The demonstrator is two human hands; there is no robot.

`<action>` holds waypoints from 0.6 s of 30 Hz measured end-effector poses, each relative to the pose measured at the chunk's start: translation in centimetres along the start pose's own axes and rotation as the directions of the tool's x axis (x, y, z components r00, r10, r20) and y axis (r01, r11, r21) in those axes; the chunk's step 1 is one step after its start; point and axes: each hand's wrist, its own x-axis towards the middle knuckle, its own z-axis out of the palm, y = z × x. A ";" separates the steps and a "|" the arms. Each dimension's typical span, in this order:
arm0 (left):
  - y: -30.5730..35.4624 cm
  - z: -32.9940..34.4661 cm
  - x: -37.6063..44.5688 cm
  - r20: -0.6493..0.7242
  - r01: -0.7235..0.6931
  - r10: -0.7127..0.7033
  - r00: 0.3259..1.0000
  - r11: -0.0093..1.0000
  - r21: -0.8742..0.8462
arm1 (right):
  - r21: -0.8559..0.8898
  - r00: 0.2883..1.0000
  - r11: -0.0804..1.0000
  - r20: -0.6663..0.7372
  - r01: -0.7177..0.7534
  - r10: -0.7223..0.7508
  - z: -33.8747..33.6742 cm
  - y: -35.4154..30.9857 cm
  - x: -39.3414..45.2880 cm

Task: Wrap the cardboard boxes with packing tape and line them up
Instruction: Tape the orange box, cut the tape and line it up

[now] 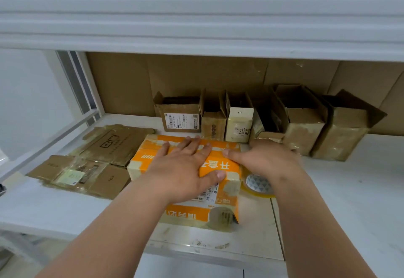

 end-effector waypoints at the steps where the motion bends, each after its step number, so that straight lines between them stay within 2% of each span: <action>1: -0.2 0.0 -0.1 0.009 -0.012 0.012 1.000 1.000 0.006 | 0.043 1.000 0.999 0.025 -0.006 0.005 -0.1 0.2 0.1; 6: -0.6 0.5 -0.4 -0.016 -0.028 0.029 0.999 0.999 0.036 | 0.212 0.990 0.977 0.130 0.029 -0.058 -0.8 1.2 -0.2; 10: -0.9 0.9 0.0 -0.099 -0.020 0.025 0.995 0.998 0.056 | 0.363 0.981 0.925 0.108 0.111 -0.160 -0.7 3.2 -0.3; 13: -1.4 0.7 -0.2 -0.115 -0.077 0.084 0.990 0.995 0.067 | 0.436 0.977 0.888 0.077 0.146 -0.198 -0.4 4.0 -0.4; 15: -1.8 0.1 -0.6 -0.120 -0.109 0.118 0.986 0.991 0.084 | 0.511 0.969 0.847 0.096 0.147 -0.226 -0.6 4.3 -0.9; 18: -2.4 -0.5 -1.1 -0.153 -0.045 0.053 0.987 0.997 0.057 | 0.677 0.934 0.724 0.160 0.133 -0.321 -0.6 4.8 -2.1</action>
